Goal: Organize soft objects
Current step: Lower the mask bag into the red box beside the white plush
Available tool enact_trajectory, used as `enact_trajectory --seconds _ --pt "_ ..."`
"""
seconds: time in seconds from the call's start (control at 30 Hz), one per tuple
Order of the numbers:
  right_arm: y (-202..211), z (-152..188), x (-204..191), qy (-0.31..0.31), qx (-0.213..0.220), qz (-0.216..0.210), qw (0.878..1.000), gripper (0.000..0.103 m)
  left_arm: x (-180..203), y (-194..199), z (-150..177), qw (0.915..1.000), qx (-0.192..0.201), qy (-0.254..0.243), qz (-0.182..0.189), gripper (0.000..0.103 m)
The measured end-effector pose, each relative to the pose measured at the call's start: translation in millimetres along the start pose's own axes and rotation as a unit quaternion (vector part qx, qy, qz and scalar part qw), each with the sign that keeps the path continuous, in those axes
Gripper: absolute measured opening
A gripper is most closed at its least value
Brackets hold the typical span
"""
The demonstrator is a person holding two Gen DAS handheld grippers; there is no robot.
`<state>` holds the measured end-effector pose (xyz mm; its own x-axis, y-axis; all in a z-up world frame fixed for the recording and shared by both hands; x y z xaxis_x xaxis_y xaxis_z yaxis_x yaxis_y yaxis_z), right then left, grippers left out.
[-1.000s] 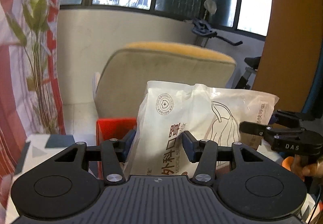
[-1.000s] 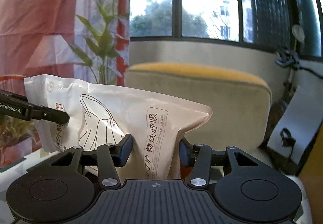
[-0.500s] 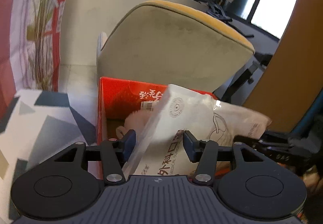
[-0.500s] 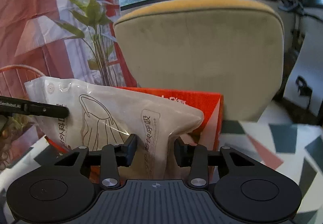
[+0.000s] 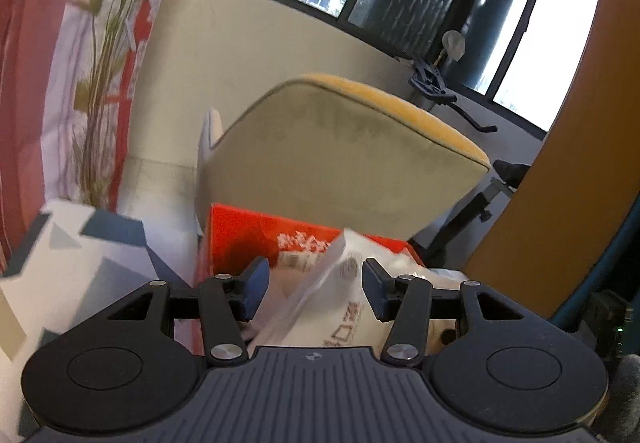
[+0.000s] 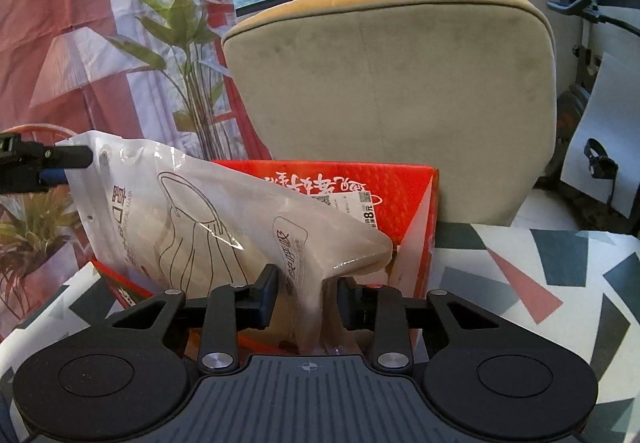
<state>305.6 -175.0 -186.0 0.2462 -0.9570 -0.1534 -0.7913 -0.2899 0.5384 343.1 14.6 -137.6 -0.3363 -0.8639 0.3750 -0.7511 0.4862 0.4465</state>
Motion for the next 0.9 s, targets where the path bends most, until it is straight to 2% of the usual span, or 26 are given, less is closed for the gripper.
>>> enact_trajectory --seconds 0.17,0.37,0.43,0.47,0.57,0.67,0.73,0.9 --pt "1 0 0 0.006 -0.002 0.002 1.000 0.027 8 6 -17 0.9996 0.028 -0.004 -0.001 0.054" --pt "1 0 -1 0.010 -0.004 -0.001 1.000 0.027 20 -16 -10 0.9991 0.003 -0.036 -0.022 0.053" --pt "2 1 0 0.008 -0.005 0.000 1.000 0.027 20 -25 -2 0.9984 -0.014 -0.040 -0.038 0.029" --pt "2 1 0 0.008 -0.005 0.001 1.000 0.026 18 -27 2 0.9976 -0.021 -0.042 -0.051 0.024" --pt "2 3 -1 0.016 -0.012 0.008 1.000 0.026 10 -31 13 0.9970 -0.039 -0.033 -0.058 0.020" --pt "3 5 -2 0.024 -0.020 -0.003 1.000 0.029 -1 -29 21 0.9966 -0.053 -0.029 -0.056 0.018" --pt "4 4 -2 0.026 -0.022 -0.007 0.999 0.035 -6 -29 25 0.9959 -0.062 -0.029 -0.059 0.018" --pt "12 -2 1 0.018 -0.008 -0.012 1.000 0.039 -11 -28 33 0.9950 -0.075 -0.033 -0.058 0.018"
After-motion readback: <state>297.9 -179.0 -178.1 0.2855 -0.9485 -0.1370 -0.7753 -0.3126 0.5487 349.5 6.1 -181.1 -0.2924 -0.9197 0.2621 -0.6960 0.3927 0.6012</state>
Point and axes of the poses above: each gripper's, at about its wrist camera, not at the fingertips, and y roughly against the way its jaws point, x to its right, z to its underside, the point moved 8 cm from there along -y, roughly the way its jaws point, and after that the axes turned 2 degrees about y, right-handed, at the moved point
